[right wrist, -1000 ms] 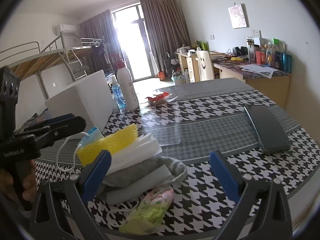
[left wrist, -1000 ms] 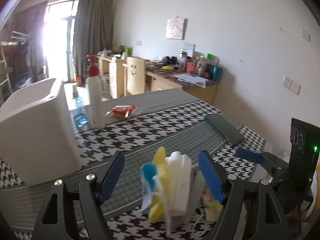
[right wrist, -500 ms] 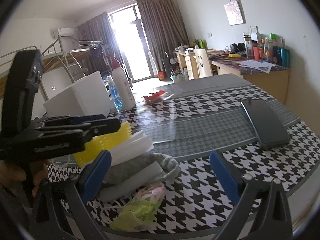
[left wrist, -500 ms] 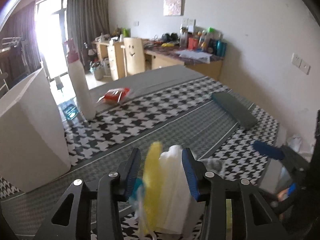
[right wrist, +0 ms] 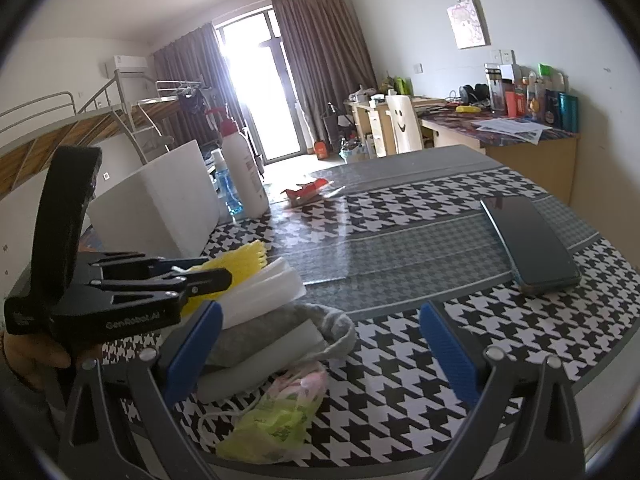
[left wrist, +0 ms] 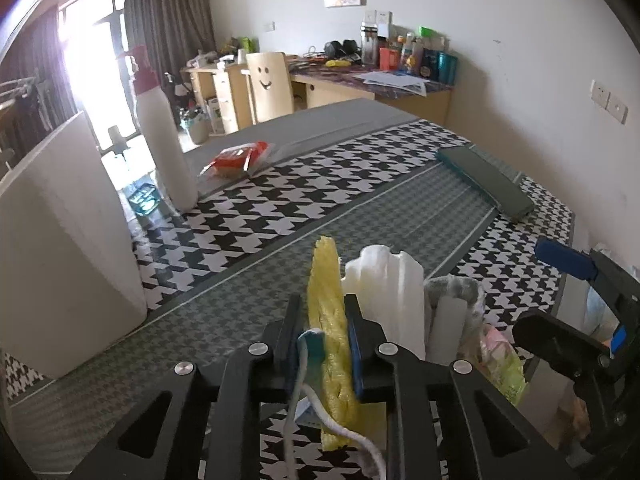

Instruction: Organize soft objects

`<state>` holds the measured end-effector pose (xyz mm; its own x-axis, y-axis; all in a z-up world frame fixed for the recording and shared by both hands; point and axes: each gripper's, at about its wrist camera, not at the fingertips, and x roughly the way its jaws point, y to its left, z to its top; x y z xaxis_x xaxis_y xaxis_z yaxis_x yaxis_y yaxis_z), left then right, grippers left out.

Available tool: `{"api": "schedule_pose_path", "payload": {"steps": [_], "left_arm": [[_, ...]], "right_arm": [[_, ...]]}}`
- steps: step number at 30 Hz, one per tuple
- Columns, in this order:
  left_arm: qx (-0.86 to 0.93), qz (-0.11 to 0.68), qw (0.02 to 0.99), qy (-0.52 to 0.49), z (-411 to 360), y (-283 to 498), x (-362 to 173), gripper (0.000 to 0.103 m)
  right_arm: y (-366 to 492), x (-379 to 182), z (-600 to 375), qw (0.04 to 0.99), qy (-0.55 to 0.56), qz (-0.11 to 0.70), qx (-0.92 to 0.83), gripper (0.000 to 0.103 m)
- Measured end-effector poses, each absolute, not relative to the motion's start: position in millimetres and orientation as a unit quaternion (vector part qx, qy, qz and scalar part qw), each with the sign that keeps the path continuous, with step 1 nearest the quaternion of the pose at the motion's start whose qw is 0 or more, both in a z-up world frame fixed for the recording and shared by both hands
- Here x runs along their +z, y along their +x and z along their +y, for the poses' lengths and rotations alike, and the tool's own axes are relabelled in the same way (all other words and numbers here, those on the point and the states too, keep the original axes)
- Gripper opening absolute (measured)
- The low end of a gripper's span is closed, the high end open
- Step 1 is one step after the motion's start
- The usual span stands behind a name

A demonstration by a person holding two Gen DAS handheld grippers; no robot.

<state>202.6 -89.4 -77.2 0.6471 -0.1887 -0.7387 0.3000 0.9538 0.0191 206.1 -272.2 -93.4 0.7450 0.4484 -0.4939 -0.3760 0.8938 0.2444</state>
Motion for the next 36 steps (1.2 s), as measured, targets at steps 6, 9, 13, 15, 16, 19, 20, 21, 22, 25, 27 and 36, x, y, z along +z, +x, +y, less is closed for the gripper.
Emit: {"api": "schedule_pose_path", "payload": {"steps": [6, 9, 13, 15, 16, 19, 20, 21, 22, 25, 27, 36], "left_arm": [[-0.151, 0.381, 0.911, 0.049, -84, 199, -66, 0.012], [-0.16, 0.372, 0.913, 0.035, -81, 194, -57, 0.012], [-0.167, 0.349, 0.922, 0.027, -79, 185, -39, 0.012], [-0.173, 0.339, 0.924, 0.023, -77, 181, -30, 0.012], [-0.175, 0.333, 0.926, 0.021, -77, 178, -25, 0.012], [-0.18, 0.316, 0.931, 0.019, -75, 170, -14, 0.012], [-0.181, 0.313, 0.932, 0.017, -74, 168, -11, 0.012], [-0.182, 0.309, 0.933, 0.015, -73, 166, -8, 0.012], [-0.182, 0.305, 0.935, 0.013, -72, 163, -5, 0.012], [-0.178, 0.291, 0.94, 0.007, -66, 157, 2, 0.012], [-0.172, 0.289, 0.942, 0.001, -61, 155, 1, 0.012], [-0.14, 0.314, 0.939, -0.033, -32, 152, -29, 0.012]], "right_arm": [[205, -93, -274, 0.933, 0.067, 0.28, 0.216, 0.1], [204, -91, -274, 0.933, 0.066, 0.28, 0.214, 0.1], [202, -89, -277, 0.935, 0.067, 0.277, 0.21, 0.1], [202, -87, -278, 0.936, 0.065, 0.276, 0.207, 0.1], [201, -87, -278, 0.937, 0.065, 0.275, 0.206, 0.1], [200, -84, -277, 0.938, 0.062, 0.271, 0.208, 0.1], [199, -82, -276, 0.938, 0.06, 0.27, 0.208, 0.1], [198, -82, -276, 0.938, 0.059, 0.27, 0.209, 0.1], [197, -81, -275, 0.939, 0.058, 0.269, 0.208, 0.1], [194, -80, -274, 0.939, 0.056, 0.268, 0.208, 0.1], [192, -79, -273, 0.939, 0.054, 0.267, 0.209, 0.1], [190, -85, -259, 0.933, 0.038, 0.281, 0.22, 0.1]]}}
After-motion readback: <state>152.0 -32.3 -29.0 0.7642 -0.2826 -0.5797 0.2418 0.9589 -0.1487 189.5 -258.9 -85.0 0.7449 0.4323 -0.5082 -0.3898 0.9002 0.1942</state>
